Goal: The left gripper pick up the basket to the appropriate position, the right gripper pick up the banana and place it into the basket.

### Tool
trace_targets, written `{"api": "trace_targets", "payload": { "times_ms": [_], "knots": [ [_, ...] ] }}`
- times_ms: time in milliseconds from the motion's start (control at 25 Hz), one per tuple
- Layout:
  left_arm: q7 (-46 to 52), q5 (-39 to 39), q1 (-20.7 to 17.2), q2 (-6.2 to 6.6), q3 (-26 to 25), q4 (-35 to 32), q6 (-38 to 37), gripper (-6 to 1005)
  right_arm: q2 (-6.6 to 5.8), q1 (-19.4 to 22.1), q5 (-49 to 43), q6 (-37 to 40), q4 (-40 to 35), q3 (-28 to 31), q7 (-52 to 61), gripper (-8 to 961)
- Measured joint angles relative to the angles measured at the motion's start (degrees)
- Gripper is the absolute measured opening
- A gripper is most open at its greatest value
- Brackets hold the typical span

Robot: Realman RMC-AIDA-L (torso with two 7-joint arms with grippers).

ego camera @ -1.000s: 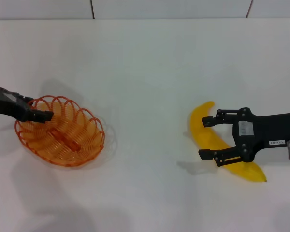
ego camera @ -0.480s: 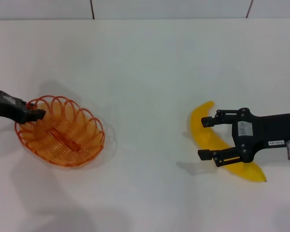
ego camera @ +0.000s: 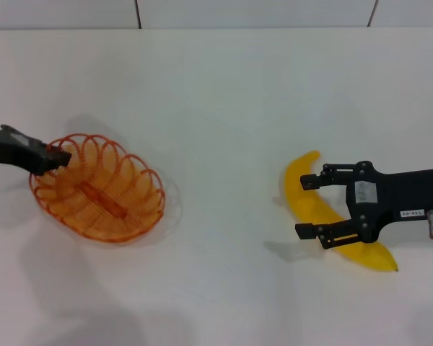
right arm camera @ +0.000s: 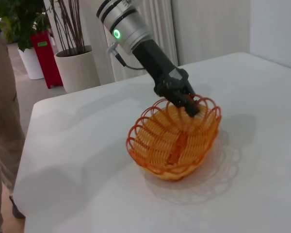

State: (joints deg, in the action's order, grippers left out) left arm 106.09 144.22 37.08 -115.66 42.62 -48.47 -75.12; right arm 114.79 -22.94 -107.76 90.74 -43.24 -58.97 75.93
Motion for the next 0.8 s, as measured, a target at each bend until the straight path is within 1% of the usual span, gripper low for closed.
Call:
{"api": "trace_targets", "payload": {
  "times_ms": [440, 800],
  "knots": [
    [-1.52, -7.59, -0.19, 0.36, -0.43, -0.19, 0.06, 97, 0.27, 0.00, -0.65, -0.74, 0.00, 0.00, 0.09, 879],
    [-3.55, -12.99, -0.73, 0.60, -1.32, 0.23, 1.67, 90, 0.27, -0.10, -0.70, -0.75, 0.00, 0.00, 0.09, 879]
  ]
}}
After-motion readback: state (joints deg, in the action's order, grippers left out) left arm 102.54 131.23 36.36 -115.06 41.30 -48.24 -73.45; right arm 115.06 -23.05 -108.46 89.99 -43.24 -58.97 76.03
